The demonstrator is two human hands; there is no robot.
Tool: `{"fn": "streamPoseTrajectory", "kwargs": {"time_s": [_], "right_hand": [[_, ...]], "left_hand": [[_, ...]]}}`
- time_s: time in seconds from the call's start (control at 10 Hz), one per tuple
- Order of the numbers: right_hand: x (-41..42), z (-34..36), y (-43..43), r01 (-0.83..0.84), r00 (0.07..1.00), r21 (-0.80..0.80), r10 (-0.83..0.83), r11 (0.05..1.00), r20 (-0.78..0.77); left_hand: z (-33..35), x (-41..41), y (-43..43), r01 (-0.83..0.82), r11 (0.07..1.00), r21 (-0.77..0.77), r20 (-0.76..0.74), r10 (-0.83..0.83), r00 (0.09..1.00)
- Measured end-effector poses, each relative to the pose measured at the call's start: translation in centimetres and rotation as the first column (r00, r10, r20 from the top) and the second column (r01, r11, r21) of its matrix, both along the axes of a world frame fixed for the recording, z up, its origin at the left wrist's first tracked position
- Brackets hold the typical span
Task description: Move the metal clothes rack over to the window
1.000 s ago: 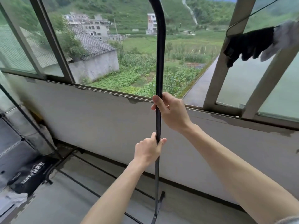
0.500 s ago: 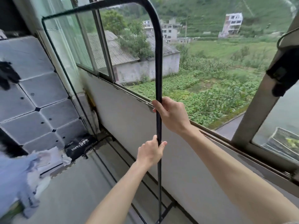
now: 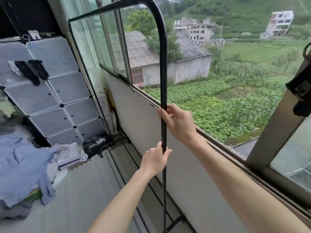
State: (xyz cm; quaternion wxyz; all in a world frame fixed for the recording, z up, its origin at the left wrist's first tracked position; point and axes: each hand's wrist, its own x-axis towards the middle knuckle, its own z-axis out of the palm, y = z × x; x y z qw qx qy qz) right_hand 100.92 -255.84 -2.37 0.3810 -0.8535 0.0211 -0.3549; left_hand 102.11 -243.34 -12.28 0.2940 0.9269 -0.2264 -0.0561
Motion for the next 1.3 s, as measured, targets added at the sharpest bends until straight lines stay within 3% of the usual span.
{"fn": "streamPoseTrajectory", "kwargs": {"time_s": [0.2,0.4,0.5,0.6,0.7,0.8,0.9,1.0,1.2,1.3], "right_hand": [[-0.4,-0.7,0.8,-0.064,0.998,0.054,0.064,0.996,0.012],[-0.8,-1.0,2.2,-0.079,0.997,0.087,0.078,0.993,0.014],[-1.2,-1.2,2.9,-0.068,0.998,0.088,0.067,0.994,0.017],[-1.5,-1.3,3.2,-0.04,0.999,0.091,0.039,0.995,0.014],[-1.7,-1.3,3.4,-0.036,0.999,0.075,0.036,0.996,-0.005],[-1.6,-1.4,3.5,-0.055,0.998,0.062,0.056,0.997,-0.022],[-1.7,-1.5,3.2,-0.107,0.994,0.049,0.109,0.993,-0.027],[-1.9,-1.2,2.5,-0.149,0.984,0.02,0.15,0.989,-0.101],[-2.0,-0.3,0.8,-0.23,0.957,-0.133,0.198,0.964,-0.213],[-2.9,0.5,-0.8,-0.308,0.876,-0.311,0.141,0.899,-0.462]], "left_hand": [[0.1,-0.5,0.9,-0.021,1.0,-0.014,-0.044,0.021,0.999],[1.0,0.3,3.6,0.086,0.996,-0.02,-0.192,-0.089,0.977],[1.9,1.1,6.5,0.107,0.994,0.025,-0.177,-0.101,0.979],[3.8,2.1,9.0,0.04,0.999,-0.031,-0.119,-0.044,0.992],[8.7,2.6,9.6,-0.058,0.964,-0.258,-0.038,0.05,0.998],[14.9,2.0,8.5,-0.047,0.878,-0.477,0.062,0.087,0.994],[19.6,1.0,6.7,0.05,0.824,-0.565,0.167,0.055,0.984],[22.3,0.1,4.3,0.113,0.835,-0.539,0.27,0.044,0.962],[20.4,-0.8,-0.5,0.049,0.812,-0.581,0.332,0.182,0.926],[19.8,-0.5,-1.0,0.017,0.787,-0.616,0.311,0.224,0.924]]}}
